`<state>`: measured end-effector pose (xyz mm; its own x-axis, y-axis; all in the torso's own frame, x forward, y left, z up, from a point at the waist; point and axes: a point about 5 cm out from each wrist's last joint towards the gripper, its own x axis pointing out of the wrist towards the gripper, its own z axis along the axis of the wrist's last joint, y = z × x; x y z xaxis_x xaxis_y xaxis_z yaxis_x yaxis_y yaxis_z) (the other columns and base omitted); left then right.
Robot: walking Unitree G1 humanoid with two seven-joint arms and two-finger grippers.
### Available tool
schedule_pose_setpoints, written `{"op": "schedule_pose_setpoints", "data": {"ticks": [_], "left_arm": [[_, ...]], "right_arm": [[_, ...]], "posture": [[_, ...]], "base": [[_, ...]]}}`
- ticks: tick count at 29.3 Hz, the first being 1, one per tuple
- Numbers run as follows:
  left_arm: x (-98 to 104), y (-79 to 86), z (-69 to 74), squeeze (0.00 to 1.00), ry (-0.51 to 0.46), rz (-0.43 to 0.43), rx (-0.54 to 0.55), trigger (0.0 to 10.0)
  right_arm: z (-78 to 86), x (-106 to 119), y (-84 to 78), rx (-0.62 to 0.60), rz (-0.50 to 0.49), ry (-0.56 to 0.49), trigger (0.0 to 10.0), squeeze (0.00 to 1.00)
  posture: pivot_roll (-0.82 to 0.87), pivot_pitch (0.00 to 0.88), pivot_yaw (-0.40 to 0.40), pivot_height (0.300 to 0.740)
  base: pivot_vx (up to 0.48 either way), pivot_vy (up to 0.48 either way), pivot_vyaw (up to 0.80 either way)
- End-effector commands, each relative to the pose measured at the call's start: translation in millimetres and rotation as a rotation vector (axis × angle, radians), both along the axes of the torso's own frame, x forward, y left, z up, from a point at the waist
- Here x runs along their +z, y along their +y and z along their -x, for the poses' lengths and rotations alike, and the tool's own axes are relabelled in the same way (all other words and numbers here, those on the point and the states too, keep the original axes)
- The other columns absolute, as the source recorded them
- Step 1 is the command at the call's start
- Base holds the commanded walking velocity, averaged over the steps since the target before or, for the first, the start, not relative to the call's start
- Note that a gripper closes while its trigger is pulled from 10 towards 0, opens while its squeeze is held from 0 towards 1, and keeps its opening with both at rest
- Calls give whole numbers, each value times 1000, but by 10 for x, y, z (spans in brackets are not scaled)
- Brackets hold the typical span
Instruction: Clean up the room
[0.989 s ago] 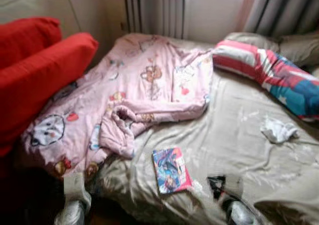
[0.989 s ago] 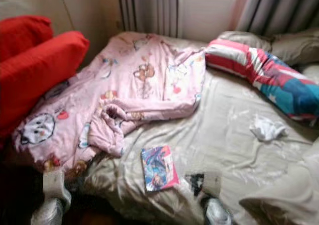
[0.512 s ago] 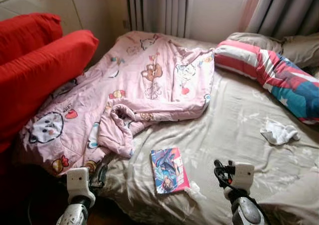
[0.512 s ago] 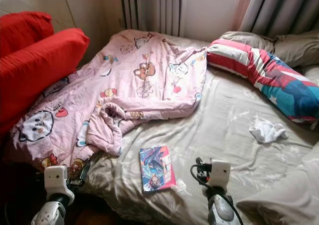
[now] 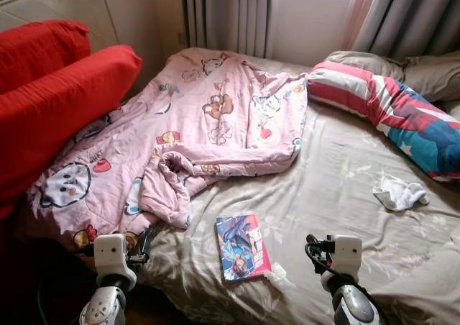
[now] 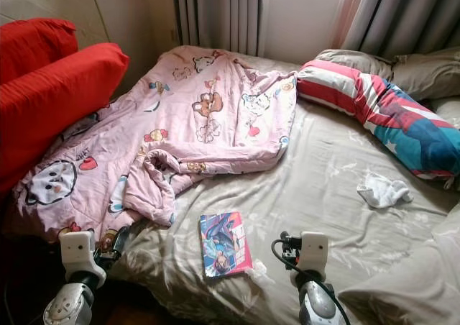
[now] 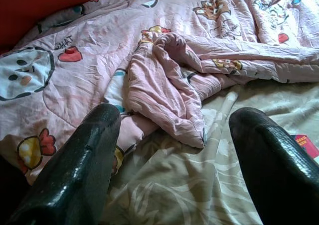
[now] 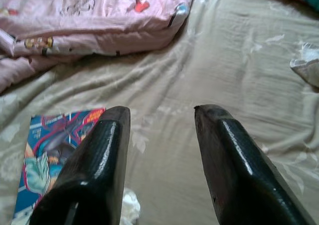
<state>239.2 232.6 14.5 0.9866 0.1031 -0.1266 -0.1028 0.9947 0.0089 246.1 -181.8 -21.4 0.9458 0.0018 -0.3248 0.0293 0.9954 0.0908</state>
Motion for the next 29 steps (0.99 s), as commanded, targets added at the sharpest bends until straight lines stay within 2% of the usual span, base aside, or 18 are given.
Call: {"op": "schedule_pose_setpoints", "data": {"ticks": [1,11,26,29], "left_arm": [[-28,29,36,0,28,-1,6,10000],[-21,45,43,0,37,5,18,10000],[7,72,12,0,49,-3,24,10000],[9,73,3,0,52,-3,28,10000]], "right_arm": [[21,-31,-22,-9,0,27,10000,0],[26,-55,-27,-15,-6,53,10000,0],[56,-115,-23,2,-19,104,10000,0],[57,-116,-33,4,-19,106,10000,0]], "posture": [[40,35,-29,680],[47,77,-32,627],[62,90,-30,627],[61,91,-29,627]], "base": [[0,0,0],[0,0,0],[0,0,0],[0,0,729]]}}
